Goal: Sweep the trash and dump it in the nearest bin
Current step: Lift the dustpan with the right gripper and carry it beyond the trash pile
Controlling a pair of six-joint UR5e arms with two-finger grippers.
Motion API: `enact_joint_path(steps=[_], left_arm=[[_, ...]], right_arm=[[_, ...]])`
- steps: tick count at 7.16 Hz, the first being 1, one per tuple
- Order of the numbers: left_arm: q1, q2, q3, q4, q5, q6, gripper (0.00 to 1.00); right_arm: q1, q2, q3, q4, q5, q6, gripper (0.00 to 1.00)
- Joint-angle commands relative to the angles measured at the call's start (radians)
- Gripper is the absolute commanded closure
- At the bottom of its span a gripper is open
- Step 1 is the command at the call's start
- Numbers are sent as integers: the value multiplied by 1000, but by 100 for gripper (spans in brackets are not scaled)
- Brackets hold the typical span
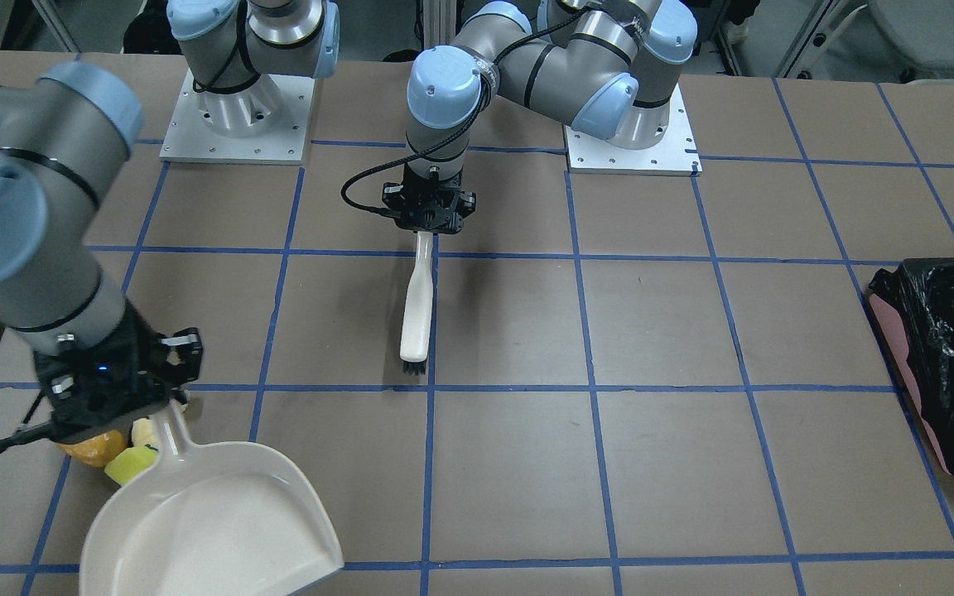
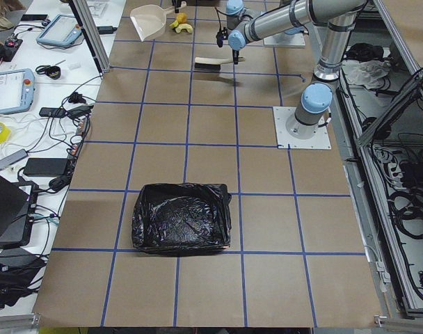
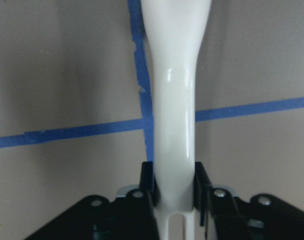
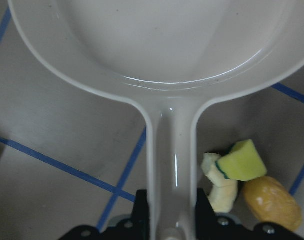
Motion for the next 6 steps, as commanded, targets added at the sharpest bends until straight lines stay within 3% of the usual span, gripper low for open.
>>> enact_joint_path(steps=[1,2,4,6], left_arm=[[17,2,81,-33,77,-19,100],[46,-5,144,-56,105,-29,100],[90,-54,326,-96,58,-17,100],[91,-196,445,-99,50,-27,100]], right_arm=[[-171,-4,-11,12,-33,-317,93],[-209,-4,-12,9,-92,-464,96],[-255,-4,-23,-3,-170,-751,100],[-353,-2,-24,-5,-163,-994,100]])
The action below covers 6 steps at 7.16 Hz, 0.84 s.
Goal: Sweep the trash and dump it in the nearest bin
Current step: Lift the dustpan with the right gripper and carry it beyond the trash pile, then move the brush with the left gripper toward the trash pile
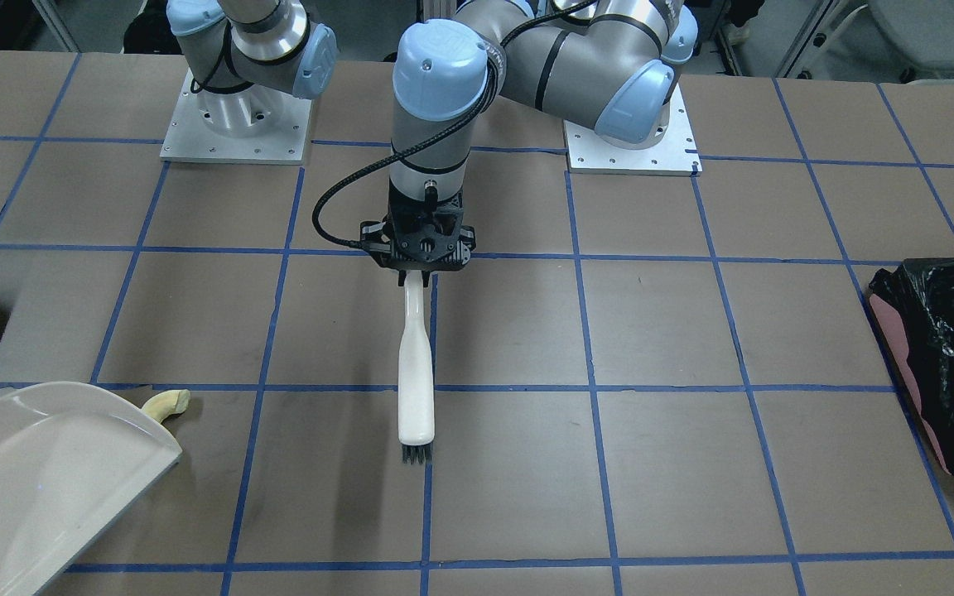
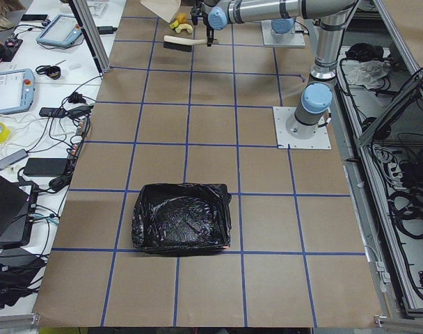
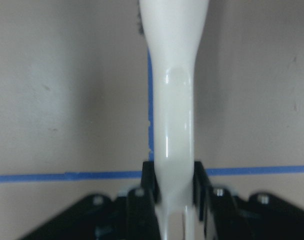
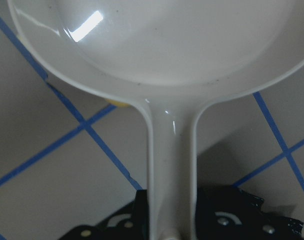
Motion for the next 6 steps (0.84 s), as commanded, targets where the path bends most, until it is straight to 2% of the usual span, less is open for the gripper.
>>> enact_joint_path(steps=[1,3,5,6], left_arm=[[1,-149,147,-5,-33,-12,100],[-26,-293,408,-136,-105,-135,100],[-89,-407,503,-111,-115,-247,100],[-117,-455,555,-109,-133,-293,100]], right_arm=[[-82,0,-3,2,-8,-242,100],[-164,4,-1,-3,-8,-444,100],[-201,26,3,-94,-16,-566,100],[-201,56,9,-134,-72,-557,100]])
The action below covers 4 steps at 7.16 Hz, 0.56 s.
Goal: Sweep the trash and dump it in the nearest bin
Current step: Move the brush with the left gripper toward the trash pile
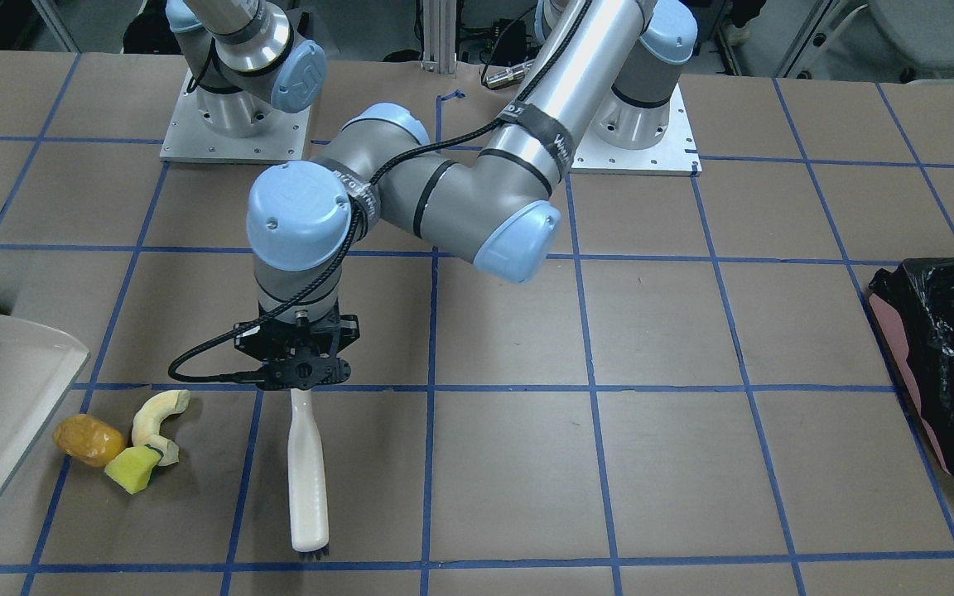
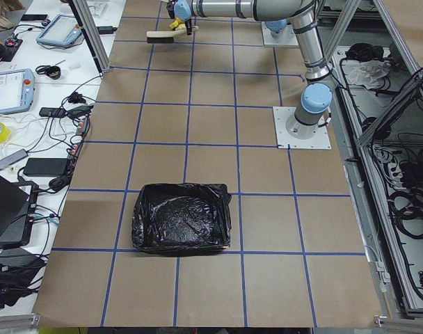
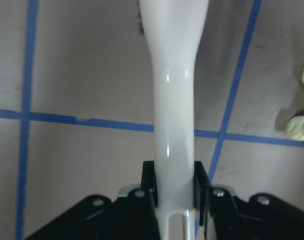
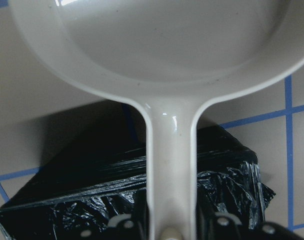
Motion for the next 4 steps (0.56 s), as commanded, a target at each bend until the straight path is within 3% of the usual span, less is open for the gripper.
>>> enact_joint_path(steps=[1,4], left_arm=[[-56,-99,100,5,-19,-105,100],[-108,-139,124,31,-24,-198,100]], right_arm=[[-7,50,13,-108,-75,-18,100],[-7,59,48,-104,-104,75,100]])
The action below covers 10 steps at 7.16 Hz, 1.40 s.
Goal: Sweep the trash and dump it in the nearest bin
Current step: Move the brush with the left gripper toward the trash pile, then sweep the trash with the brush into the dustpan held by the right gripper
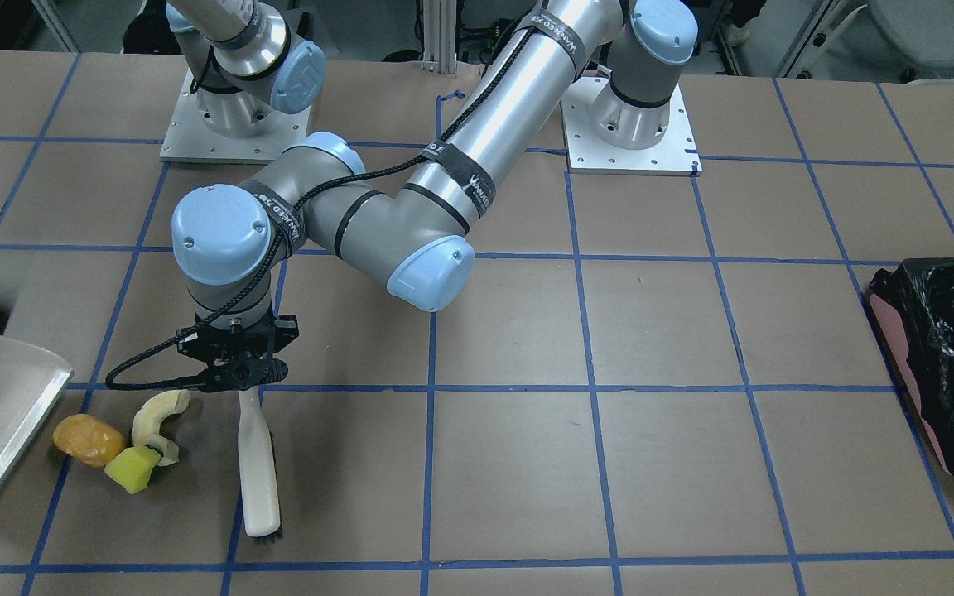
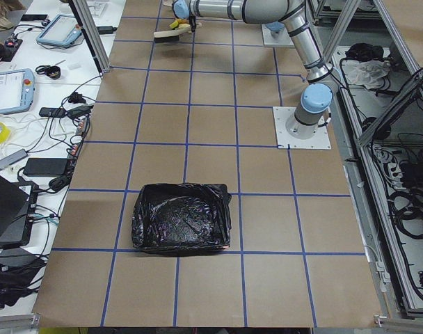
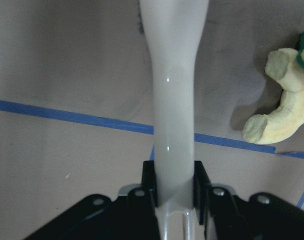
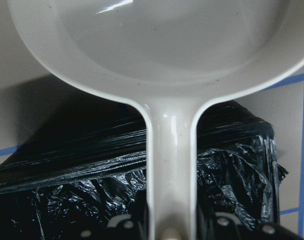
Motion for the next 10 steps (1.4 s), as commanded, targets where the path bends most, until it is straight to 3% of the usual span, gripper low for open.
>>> enact_joint_path(steps=[1,5,10], left_arm=[[-32,-21,7,18,-2,-60,100],[-55,-21,-1,23,1,-146,100],[-110,-23,2,64,1,-204,100]], right_arm=[[1,2,31,-2,-20,54,100],[9,5,57,4,-4,103,100],[12,5,97,7,23,-29,100]])
